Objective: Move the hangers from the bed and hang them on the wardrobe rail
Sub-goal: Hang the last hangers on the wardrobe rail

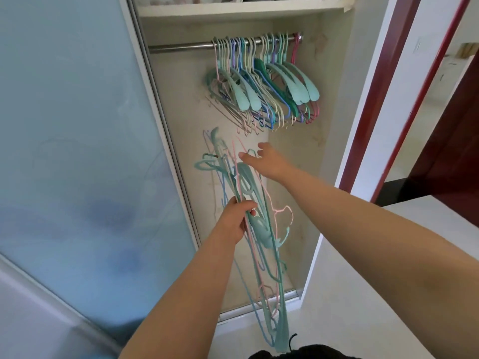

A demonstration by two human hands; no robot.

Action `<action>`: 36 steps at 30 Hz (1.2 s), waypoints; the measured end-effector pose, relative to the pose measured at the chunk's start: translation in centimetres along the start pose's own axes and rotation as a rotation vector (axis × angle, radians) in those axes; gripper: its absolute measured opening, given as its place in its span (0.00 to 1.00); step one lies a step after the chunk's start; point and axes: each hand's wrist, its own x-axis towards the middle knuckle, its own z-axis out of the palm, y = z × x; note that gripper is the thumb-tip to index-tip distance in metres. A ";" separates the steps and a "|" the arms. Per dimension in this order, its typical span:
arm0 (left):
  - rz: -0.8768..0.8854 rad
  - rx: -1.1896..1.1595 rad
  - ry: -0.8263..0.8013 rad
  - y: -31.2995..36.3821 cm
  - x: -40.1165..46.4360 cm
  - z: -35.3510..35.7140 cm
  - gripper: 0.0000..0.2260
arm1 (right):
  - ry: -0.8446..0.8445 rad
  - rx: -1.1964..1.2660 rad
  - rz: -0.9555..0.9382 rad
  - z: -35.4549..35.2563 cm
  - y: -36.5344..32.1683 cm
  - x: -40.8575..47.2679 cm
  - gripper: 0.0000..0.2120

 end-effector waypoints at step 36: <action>0.012 0.032 0.289 -4.4 -0.7 -3.9 0.10 | 0.243 -0.142 0.169 -11.9 1.4 -6.0 0.28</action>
